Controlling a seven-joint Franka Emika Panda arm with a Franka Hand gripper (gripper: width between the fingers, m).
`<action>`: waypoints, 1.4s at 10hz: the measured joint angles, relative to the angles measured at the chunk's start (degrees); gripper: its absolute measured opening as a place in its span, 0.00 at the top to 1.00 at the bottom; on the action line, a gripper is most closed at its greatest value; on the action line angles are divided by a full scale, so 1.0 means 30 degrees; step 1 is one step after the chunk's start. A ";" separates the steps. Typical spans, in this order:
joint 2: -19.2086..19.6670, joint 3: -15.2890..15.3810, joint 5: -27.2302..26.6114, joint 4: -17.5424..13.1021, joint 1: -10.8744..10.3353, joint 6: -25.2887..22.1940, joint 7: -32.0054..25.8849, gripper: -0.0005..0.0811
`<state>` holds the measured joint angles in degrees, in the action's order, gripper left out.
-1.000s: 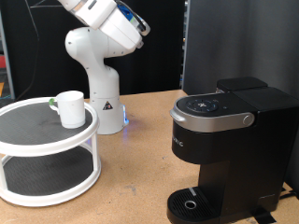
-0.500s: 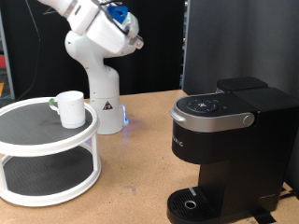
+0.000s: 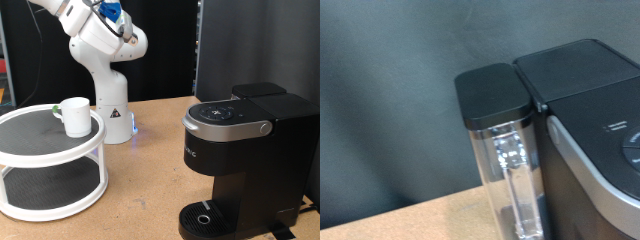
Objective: Make a cup of coffee with the keurig machine
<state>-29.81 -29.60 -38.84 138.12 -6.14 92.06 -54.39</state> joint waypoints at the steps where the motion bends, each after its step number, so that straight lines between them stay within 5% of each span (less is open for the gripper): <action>1: -0.0097 -0.0194 -0.0002 0.0116 0.0109 -0.0207 -0.0080 0.98; 4: -0.1369 -0.1109 0.0766 0.1092 0.0885 -0.1077 -0.1867 0.98; 8: -0.2556 -0.2562 0.3609 0.1101 0.1516 -0.5143 -0.3332 0.98; 9: -0.2541 -0.2547 0.3471 0.1170 0.1512 -0.4863 -0.3325 0.98; 11: -0.3119 -0.2528 0.2220 0.2055 0.1886 -0.1823 -0.4187 0.98; 14: -0.4819 -0.3279 0.1505 0.3469 0.3519 -0.0254 -0.5463 0.98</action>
<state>-44.26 -39.44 -34.33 148.53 4.41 91.29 -70.78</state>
